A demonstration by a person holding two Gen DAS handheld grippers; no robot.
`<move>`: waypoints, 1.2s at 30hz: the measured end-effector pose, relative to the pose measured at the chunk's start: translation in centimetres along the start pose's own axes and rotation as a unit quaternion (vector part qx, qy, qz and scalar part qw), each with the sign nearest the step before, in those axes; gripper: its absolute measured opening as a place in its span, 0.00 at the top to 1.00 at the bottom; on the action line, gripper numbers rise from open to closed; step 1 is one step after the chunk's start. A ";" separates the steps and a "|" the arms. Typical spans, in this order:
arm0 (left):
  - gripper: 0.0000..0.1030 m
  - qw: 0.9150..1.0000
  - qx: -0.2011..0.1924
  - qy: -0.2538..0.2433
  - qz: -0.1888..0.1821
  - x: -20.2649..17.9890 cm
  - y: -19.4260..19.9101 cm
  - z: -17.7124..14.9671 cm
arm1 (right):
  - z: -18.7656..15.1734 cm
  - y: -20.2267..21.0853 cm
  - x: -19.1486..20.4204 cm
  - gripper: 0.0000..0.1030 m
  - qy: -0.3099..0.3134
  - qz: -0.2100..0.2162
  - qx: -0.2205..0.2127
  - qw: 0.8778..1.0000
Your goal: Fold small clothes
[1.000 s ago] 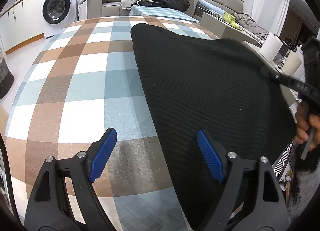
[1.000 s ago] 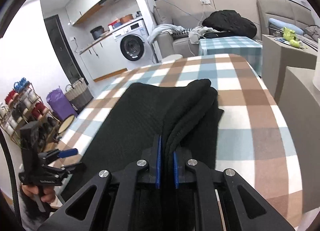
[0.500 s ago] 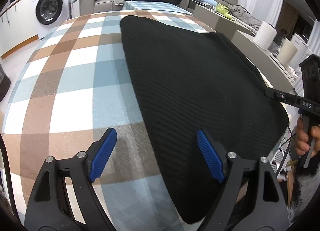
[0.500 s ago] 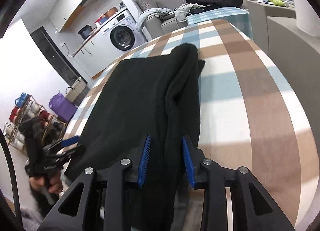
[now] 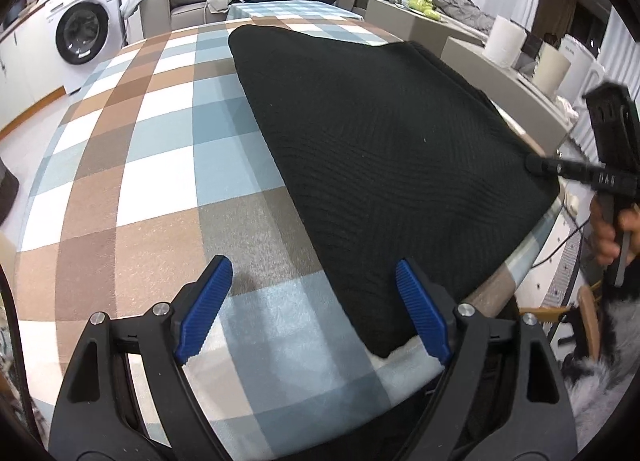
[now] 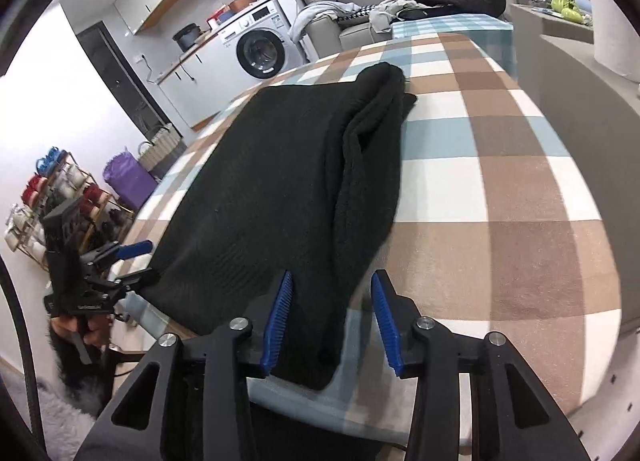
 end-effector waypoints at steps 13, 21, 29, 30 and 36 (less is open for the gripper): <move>0.20 1.000 0.004 0.011 0.003 0.5 -1.4 1.7 | 6.2 -0.2 -1.0 0.49 -0.027 -0.015 -0.049 0.998; 0.20 0.999 -0.007 0.040 0.021 2.0 -3.3 4.9 | 15.0 -6.3 -1.5 0.51 -0.038 -0.036 -0.057 0.997; 0.20 0.998 -0.011 0.056 0.021 3.0 -4.6 6.2 | 17.8 -7.6 1.1 0.90 0.057 -0.025 -0.088 0.994; 0.20 0.998 -0.011 0.057 0.022 3.0 -4.8 6.3 | 18.1 -7.8 1.1 0.90 0.065 -0.034 -0.091 0.993; 0.20 0.998 -0.008 0.057 0.023 3.2 -5.0 6.1 | 17.6 -9.7 -2.6 0.78 0.008 -0.091 -0.036 0.995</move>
Point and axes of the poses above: each gripper's, at about its wrist camera, not at the fingertips, and y roughly against the way its jaws point, x to its left, z to its top, the point moved 9 cm from there along -y, roughly the way its jaws point, and after that the axes turned 8 degrees about -y, right-handed, at the moved point
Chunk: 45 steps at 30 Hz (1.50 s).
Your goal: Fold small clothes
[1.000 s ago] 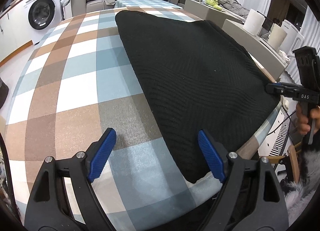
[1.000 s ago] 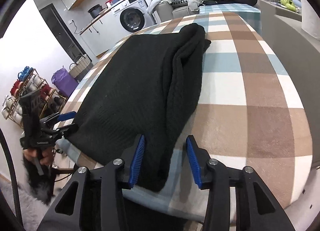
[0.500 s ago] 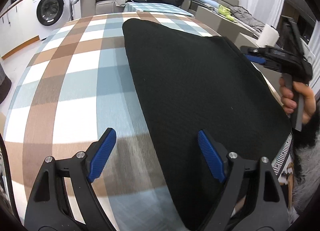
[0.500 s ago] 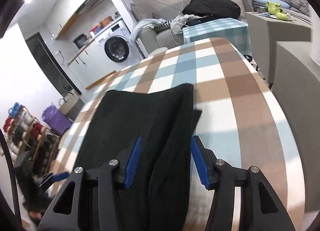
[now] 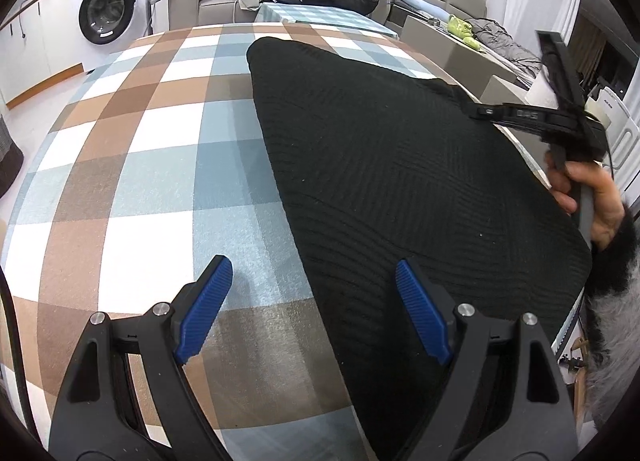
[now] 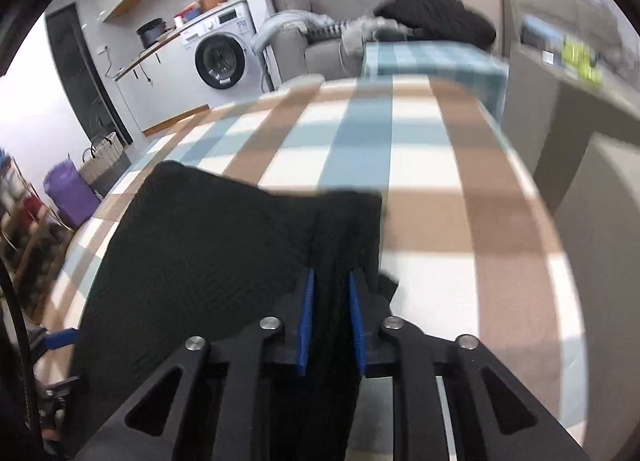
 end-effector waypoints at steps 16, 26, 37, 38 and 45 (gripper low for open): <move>0.20 0.996 0.008 -0.084 0.024 -2.7 3.0 -3.5 | -14.5 11.7 2.1 0.64 0.024 0.025 -0.029 0.999; 0.20 0.993 -0.042 -0.109 -0.031 -8.4 4.1 -2.1 | -14.5 11.7 6.0 0.64 0.044 0.097 -0.052 0.993; 0.20 0.988 -0.020 -0.148 -0.035 -10.0 2.7 -4.6 | -16.1 9.1 6.4 0.64 0.150 -0.005 -0.041 0.988; 0.20 0.988 -0.020 -0.148 -0.037 -9.9 3.0 -4.8 | -16.1 9.3 5.8 0.66 0.142 -0.006 -0.040 0.989; 0.20 0.993 -0.029 -0.111 -0.035 -9.2 3.0 -3.0 | -15.8 9.7 7.8 0.64 0.127 0.014 -0.055 0.990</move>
Point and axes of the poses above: each gripper's, at about its wrist camera, not at the fingertips, and y roughly against the way its jaws point, x to its left, z to its top, the point moved 9 cm from there along -y, roughly the way its jaws point, and after that the axes turned 8 degrees about -y, right-handed, at the moved point
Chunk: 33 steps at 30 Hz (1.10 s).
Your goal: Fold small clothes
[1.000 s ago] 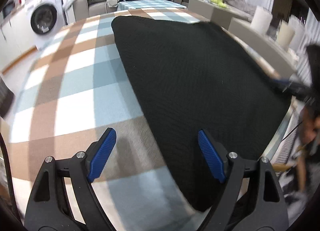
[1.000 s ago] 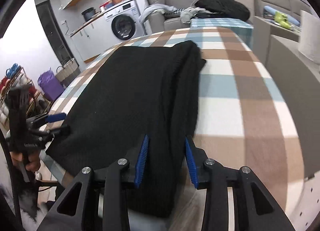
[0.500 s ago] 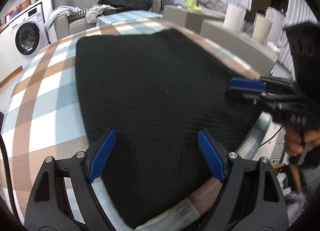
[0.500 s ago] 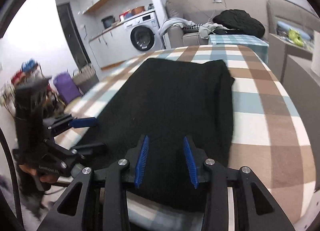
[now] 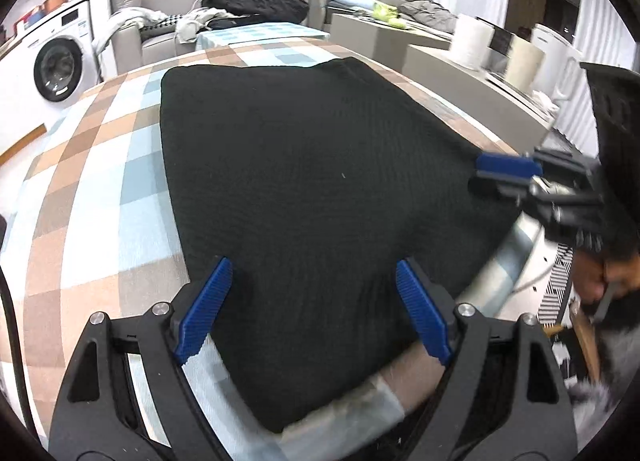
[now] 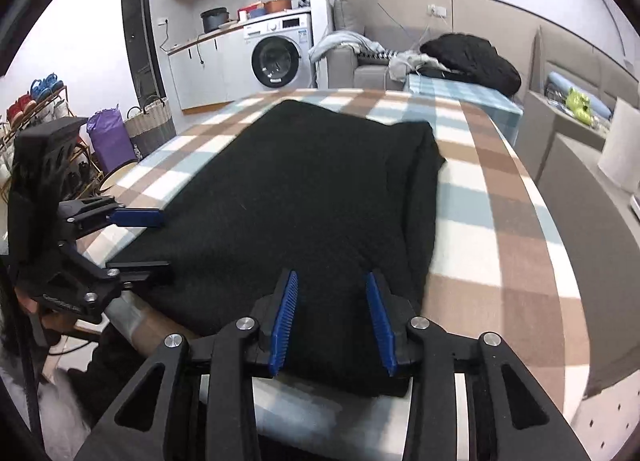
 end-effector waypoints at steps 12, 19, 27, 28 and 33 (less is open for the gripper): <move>0.19 1.000 0.017 0.013 0.003 2.3 -0.6 -0.1 | 0.8 -1.6 -2.3 0.64 -0.001 -0.049 0.012 0.999; 0.19 0.999 0.021 0.027 0.031 3.7 -1.9 0.9 | 1.0 -3.2 0.8 0.63 0.014 -0.014 0.017 1.000; 0.19 0.996 0.028 0.074 0.040 6.4 -0.4 -2.2 | 0.4 -1.2 -2.8 0.63 -0.017 -0.035 0.015 0.999; 0.19 0.996 0.031 0.075 0.041 6.5 -0.1 -2.5 | 0.3 -0.7 -2.7 0.63 -0.021 -0.031 0.011 0.999; 0.19 0.998 0.023 0.053 0.022 5.1 1.5 -3.6 | -1.4 0.1 -0.4 0.62 0.024 -0.002 0.018 1.000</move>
Point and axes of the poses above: each gripper's, at about its wrist camera, not at the fingertips, and y roughly against the way its jaws point, x to its left, z to its top, the point moved 9 cm from there along -y, roughly the way its jaws point, and after that the axes turned 8 degrees about -y, right-handed, at the moved point
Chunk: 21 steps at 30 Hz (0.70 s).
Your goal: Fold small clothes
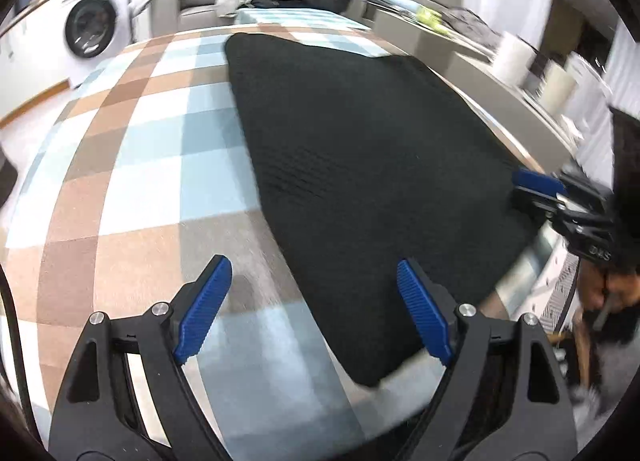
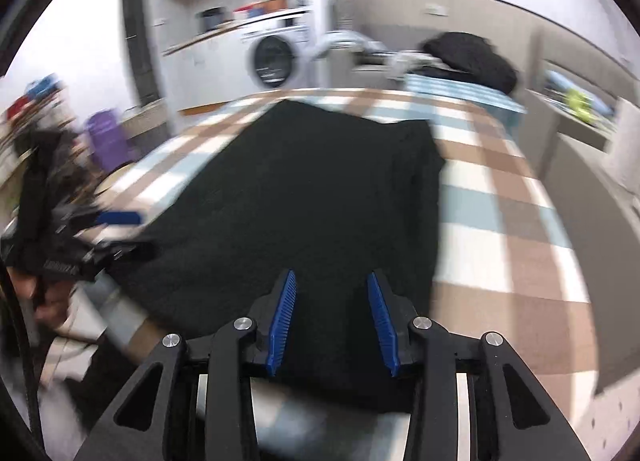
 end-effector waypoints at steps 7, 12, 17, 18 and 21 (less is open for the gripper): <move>0.19 1.000 0.000 -0.003 -0.003 0.3 1.1 -1.4 | -0.6 3.1 -3.0 0.57 -0.042 0.002 0.007 0.999; 0.19 0.999 -0.005 0.035 -0.030 0.5 0.5 -0.8 | -0.4 2.6 -5.2 0.43 -0.142 0.030 0.009 0.989; 0.40 0.998 -0.008 0.039 -0.046 0.1 -0.5 0.4 | -0.6 -0.4 -5.5 0.46 -0.203 0.056 0.029 0.977; 0.46 0.998 -0.010 0.041 -0.042 0.2 -0.7 0.7 | -0.4 -0.5 -5.4 0.49 -0.201 0.055 0.020 0.978; 0.73 0.998 -0.007 0.051 -0.031 0.6 -1.3 1.5 | 0.0 -0.8 -4.9 0.66 -0.200 0.058 0.019 0.978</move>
Point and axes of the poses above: each gripper's, at about its wrist camera, not at the fingertips, and y roughly against the way its jaws point, x to its left, z to its top, the point moved 9 cm from there along -y, roughly the way its jaws point, and after that the axes turned 8 degrees about -y, right-handed, at the moved point
